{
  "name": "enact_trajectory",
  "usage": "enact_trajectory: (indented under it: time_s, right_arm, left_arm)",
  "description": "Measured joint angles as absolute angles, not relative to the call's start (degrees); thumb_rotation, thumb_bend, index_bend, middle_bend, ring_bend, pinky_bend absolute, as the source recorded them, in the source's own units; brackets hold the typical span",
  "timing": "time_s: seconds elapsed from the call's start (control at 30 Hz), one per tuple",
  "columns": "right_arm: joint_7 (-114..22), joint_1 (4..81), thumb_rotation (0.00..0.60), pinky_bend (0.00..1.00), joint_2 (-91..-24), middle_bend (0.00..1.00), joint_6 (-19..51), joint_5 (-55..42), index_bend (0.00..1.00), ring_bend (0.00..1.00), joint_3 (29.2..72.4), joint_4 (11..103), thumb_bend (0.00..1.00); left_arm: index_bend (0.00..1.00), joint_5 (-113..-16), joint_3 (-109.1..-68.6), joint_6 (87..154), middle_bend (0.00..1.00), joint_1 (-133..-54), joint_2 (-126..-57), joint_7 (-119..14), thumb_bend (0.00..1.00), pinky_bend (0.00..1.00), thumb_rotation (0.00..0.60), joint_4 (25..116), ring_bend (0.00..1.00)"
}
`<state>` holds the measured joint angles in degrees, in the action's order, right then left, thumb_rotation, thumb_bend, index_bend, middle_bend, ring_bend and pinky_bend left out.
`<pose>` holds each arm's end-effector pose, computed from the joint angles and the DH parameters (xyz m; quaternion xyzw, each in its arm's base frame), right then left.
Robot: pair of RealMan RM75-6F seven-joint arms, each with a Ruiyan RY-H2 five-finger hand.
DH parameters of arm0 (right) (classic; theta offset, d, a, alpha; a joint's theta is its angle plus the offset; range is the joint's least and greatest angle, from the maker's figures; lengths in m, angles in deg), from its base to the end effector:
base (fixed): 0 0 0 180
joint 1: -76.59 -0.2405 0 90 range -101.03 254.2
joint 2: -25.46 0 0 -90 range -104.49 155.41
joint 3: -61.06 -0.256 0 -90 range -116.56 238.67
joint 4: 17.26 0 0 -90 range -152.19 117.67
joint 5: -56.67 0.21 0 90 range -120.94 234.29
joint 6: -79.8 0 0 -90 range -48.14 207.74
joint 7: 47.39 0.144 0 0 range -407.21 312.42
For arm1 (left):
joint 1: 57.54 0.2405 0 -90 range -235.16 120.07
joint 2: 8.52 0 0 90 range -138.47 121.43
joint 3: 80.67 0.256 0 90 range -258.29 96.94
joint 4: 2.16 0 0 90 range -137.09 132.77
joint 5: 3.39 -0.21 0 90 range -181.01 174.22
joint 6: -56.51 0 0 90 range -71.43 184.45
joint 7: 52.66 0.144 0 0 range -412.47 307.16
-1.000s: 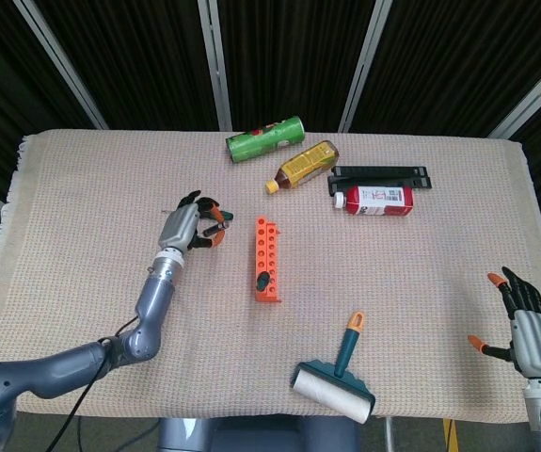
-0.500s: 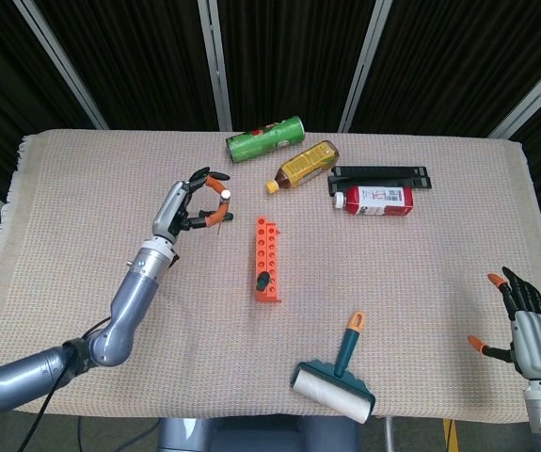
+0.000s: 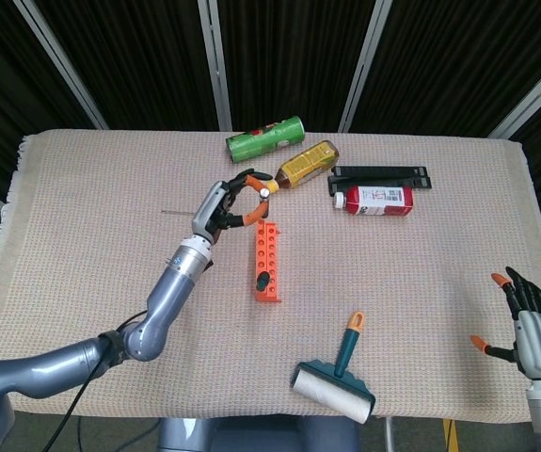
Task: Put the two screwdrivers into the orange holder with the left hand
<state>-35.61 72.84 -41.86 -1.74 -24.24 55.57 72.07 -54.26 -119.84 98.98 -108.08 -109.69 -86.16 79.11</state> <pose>-0.3316 -0.1842 0.1493 0.5162 -0.4762 0.4276 0.5692 -0.0113 0.4070 -0.0140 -0.3291 -0.7306 -0.5967 0.0444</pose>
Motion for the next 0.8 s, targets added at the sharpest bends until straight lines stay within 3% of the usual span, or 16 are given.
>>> enact_trajectory:
  time_s: [0.8]
  right_arm:
    - [-35.3, 72.8, 0.6, 0.0, -42.0, 0.0, -1.1, -23.5, 0.1, 0.0, 55.3, 71.7, 0.0]
  left_arm:
    - [0.62, -53.7, -118.8, 95.3, 0.23, -108.1, -109.4, -93.2, 0.55, 0.03, 0.6, 75.8, 0.0]
